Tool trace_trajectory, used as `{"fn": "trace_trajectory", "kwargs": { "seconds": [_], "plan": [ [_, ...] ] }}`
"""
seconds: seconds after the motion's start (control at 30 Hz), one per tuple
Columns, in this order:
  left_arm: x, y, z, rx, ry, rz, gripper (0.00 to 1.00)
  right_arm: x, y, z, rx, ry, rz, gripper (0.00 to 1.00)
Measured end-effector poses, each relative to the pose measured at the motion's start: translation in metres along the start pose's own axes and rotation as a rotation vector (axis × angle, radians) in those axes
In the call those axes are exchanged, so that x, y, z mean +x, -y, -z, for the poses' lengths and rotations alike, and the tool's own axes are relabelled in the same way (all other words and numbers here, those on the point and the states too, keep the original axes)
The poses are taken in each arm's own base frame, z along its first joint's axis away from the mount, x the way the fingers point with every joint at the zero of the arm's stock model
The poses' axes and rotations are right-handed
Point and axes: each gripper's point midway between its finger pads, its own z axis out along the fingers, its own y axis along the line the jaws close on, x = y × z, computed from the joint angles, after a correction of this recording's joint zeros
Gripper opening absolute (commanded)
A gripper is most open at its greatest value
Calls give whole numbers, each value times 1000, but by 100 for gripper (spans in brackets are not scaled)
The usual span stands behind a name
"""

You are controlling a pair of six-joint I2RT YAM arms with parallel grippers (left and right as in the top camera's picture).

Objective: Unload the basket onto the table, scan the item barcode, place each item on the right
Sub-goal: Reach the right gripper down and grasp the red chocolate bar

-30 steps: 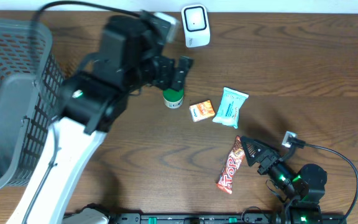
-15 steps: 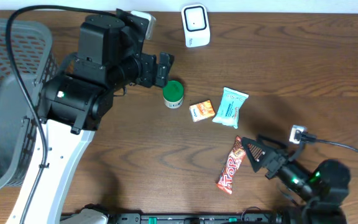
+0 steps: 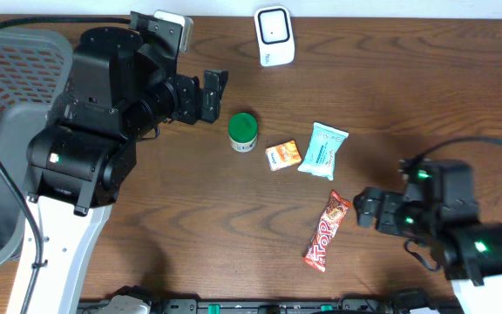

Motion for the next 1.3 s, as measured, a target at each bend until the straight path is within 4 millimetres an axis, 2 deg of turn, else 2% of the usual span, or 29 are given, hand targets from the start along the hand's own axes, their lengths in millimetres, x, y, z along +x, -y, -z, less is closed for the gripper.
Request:
{"fn": "trace_trajectory", "kwargs": {
  "seconds": [0.2, 0.3, 0.47, 0.53, 0.67, 0.83, 0.93, 1.07, 1.3],
  "plan": [
    [1, 0, 0, 0, -3, 1, 98, 30, -29, -32, 120, -144, 163, 99],
    [3, 0, 0, -2, -13, 2, 98, 53, -40, -48, 216, -216, 248, 99],
    [8, -5, 0, -26, -32, 6, 98, 85, -46, -79, 391, -329, 342, 99],
    [10, -6, 0, -34, -40, 7, 98, 93, -48, -87, 458, -361, 367, 99],
    [14, -9, 1, -49, -56, 9, 98, 96, -60, -95, 583, -379, 423, 99],
    [16, -10, 1, -55, -65, 10, 98, 100, -75, -103, 650, -360, 494, 98],
    [19, -10, 1, -56, -74, 12, 98, 109, -72, -110, 695, -384, 520, 91],
    [20, -10, 1, -56, -78, 12, 98, 120, -67, -120, 752, -418, 544, 92],
    [24, -10, 2, -58, -98, 15, 98, 131, -65, -123, 783, -431, 584, 91]
  ]
}}
